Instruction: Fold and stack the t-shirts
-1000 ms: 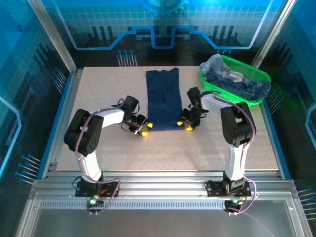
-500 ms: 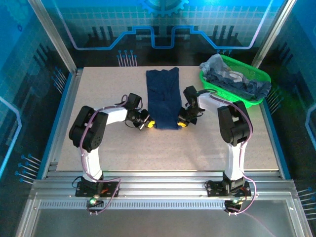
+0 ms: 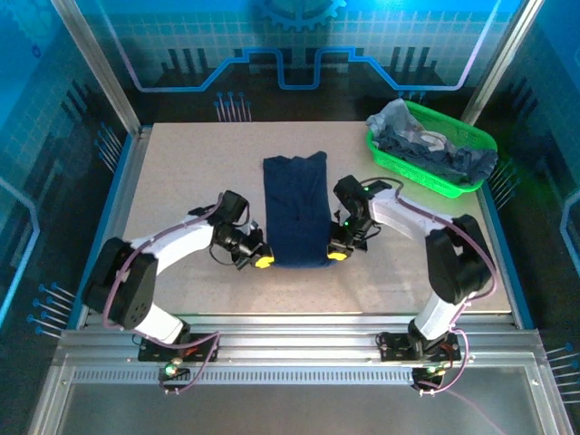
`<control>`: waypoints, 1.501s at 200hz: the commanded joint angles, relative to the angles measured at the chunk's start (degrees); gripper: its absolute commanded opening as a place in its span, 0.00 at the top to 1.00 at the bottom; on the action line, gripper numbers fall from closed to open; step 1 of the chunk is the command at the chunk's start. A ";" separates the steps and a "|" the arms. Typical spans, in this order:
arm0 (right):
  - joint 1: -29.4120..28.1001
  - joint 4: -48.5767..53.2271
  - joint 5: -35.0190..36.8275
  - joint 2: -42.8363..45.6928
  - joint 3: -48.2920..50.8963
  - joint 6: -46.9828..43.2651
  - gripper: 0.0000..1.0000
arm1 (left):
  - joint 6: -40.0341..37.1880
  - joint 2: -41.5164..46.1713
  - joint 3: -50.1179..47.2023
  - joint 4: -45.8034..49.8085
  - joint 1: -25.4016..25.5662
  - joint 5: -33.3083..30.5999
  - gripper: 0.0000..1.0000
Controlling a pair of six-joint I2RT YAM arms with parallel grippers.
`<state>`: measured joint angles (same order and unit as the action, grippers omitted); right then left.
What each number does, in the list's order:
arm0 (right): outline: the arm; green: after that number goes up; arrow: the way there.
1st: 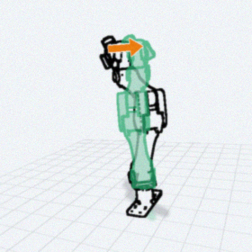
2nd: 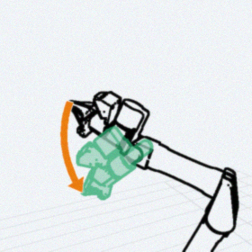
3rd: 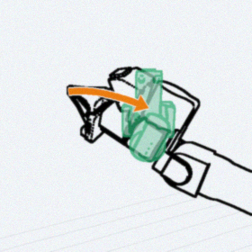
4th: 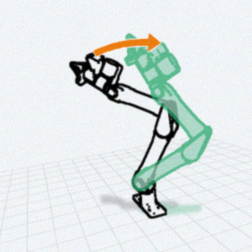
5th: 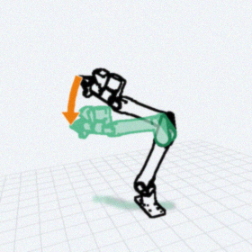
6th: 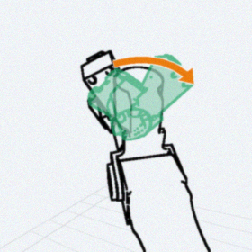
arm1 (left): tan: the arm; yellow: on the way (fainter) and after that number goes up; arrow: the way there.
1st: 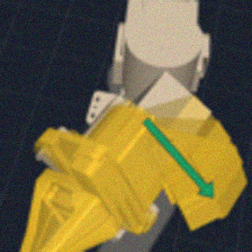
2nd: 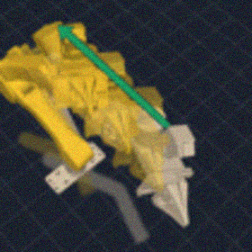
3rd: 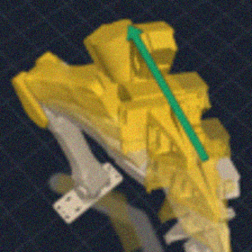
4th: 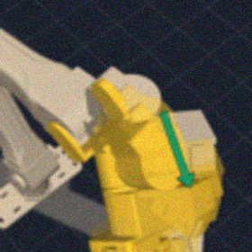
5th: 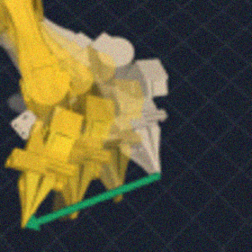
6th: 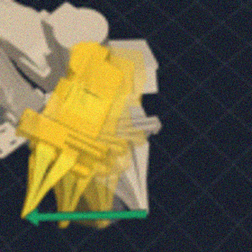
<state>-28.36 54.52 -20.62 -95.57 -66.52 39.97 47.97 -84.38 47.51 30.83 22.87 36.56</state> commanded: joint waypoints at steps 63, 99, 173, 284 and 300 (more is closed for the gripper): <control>1.19 12.75 -14.05 13.24 -2.99 2.91 1.00 | 13.00 20.70 -4.28 -7.41 1.94 13.79 1.00; 6.04 11.82 -14.52 8.23 -11.88 5.18 1.00 | 16.71 15.48 -1.12 -12.62 -1.42 10.68 1.00; 9.60 10.52 -11.37 -8.56 -29.09 6.78 1.00 | 23.19 2.38 7.01 -20.82 -6.51 6.11 1.00; 11.32 14.35 -12.27 -44.44 -69.30 9.41 1.00 | 16.69 -17.91 23.46 -12.26 -14.79 1.75 1.00; 11.44 14.82 -13.01 -51.04 -77.11 10.23 1.00 | 15.70 -21.09 25.55 -10.50 -15.86 0.36 1.00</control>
<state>-17.54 67.09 -31.81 -138.26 -134.76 48.29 66.89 -101.78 69.28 15.55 8.78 39.33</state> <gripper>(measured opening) 0.060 0.051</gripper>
